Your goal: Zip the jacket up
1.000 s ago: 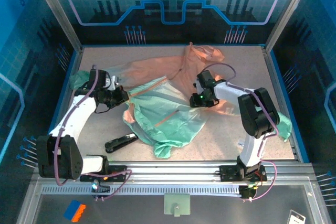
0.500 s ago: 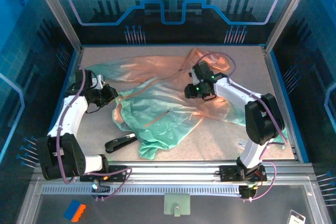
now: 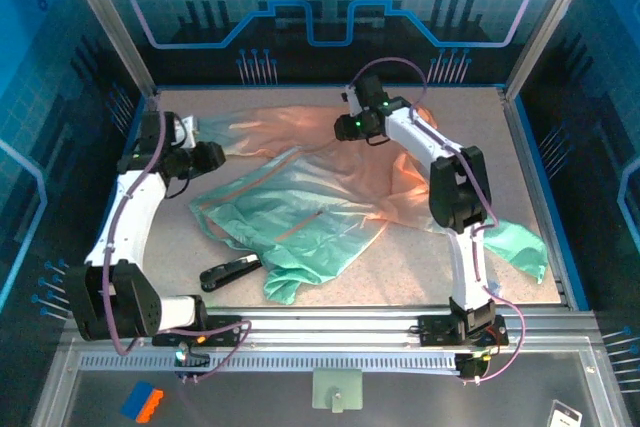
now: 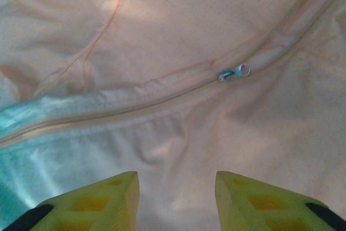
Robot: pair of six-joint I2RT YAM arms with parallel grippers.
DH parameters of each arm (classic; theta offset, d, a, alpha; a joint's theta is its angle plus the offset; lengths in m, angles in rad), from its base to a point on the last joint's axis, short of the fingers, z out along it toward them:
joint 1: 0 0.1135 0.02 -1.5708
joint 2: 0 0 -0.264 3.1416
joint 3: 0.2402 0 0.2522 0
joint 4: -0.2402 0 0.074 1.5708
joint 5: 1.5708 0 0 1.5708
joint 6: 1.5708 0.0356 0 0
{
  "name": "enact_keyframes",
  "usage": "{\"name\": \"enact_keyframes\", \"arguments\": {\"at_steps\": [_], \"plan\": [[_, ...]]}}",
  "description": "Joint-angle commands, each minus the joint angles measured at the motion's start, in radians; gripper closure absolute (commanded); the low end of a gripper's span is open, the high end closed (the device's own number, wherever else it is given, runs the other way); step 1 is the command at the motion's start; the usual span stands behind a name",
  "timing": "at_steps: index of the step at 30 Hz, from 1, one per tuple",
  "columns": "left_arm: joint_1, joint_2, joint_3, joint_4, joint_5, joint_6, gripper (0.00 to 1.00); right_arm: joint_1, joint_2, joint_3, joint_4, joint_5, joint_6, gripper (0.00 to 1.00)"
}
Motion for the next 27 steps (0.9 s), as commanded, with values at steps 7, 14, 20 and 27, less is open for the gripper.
{"name": "enact_keyframes", "arguments": {"at_steps": [7,14,20,27], "plan": [[-0.339,0.425,0.319,0.096,-0.047,0.205,0.48,-0.073,0.235,0.294,-0.119,-0.021,-0.015,0.57],[-0.413,0.798,0.667,0.036,-0.045,0.265,0.42,-0.104,0.242,0.226,-0.125,-0.042,0.023,0.58],[-0.461,1.021,0.93,-0.039,-0.093,0.34,0.37,-0.103,0.121,-0.041,-0.002,-0.052,0.07,0.58],[-0.498,1.162,1.104,-0.134,-0.16,0.502,0.35,-0.111,0.067,-0.164,0.032,-0.058,0.076,0.61]]}}
